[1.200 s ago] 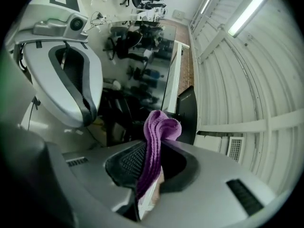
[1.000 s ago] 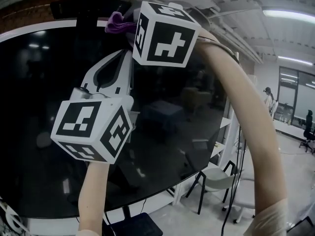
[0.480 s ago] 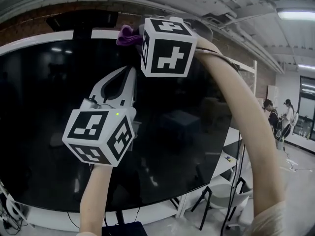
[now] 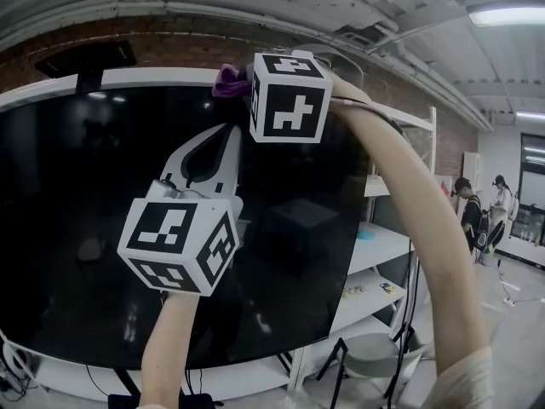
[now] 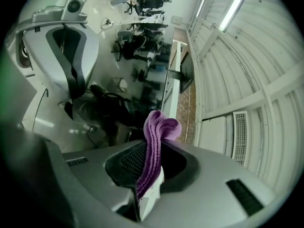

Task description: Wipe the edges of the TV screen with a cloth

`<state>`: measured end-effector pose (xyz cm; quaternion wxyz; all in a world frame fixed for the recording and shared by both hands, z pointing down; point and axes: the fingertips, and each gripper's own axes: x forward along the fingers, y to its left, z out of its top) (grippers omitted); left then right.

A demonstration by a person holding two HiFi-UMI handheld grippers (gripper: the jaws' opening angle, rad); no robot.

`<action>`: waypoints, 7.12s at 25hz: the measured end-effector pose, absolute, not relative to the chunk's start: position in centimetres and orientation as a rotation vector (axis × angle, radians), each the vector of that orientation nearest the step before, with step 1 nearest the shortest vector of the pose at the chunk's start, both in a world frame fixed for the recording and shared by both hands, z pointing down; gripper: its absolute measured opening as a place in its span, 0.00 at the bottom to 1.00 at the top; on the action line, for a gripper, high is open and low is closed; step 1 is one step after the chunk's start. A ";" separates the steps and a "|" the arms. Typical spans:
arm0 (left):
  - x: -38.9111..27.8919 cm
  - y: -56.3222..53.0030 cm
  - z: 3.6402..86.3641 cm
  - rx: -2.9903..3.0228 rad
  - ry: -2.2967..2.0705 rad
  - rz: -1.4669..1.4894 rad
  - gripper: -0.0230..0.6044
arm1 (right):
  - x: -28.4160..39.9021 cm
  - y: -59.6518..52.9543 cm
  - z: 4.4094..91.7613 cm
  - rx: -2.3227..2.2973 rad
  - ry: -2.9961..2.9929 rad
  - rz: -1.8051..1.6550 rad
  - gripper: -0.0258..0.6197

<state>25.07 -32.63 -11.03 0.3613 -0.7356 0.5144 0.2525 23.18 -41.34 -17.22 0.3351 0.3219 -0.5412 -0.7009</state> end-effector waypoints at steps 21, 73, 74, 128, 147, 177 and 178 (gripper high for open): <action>39.6 -43.4 -7.1 -2.031 1.284 0.706 0.06 | 41.7 -50.5 -18.5 0.968 -1.527 -1.714 0.13; 45.1 -47.7 6.0 -2.114 1.300 0.530 0.06 | 49.6 -57.7 0.5 1.139 -1.998 -1.661 0.13; 45.2 -47.9 6.9 -2.118 1.315 0.519 0.06 | 49.5 -57.6 1.3 1.156 -1.994 -1.665 0.13; 42.7 -49.9 45.3 -2.587 1.677 0.219 0.06 | 47.5 -59.4 52.8 1.254 -2.569 -0.297 0.13; 25.8 -43.4 47.5 -2.328 2.142 0.132 0.06 | 34.7 -53.7 53.3 1.129 -2.740 -0.258 0.13; -12.1 -28.3 45.6 -2.153 2.253 0.205 0.06 | 0.0 -38.6 55.1 1.147 -2.697 -0.168 0.14; -13.0 -27.7 45.6 -2.144 2.257 0.200 0.06 | 0.3 -38.7 55.2 1.196 -2.687 -0.155 0.14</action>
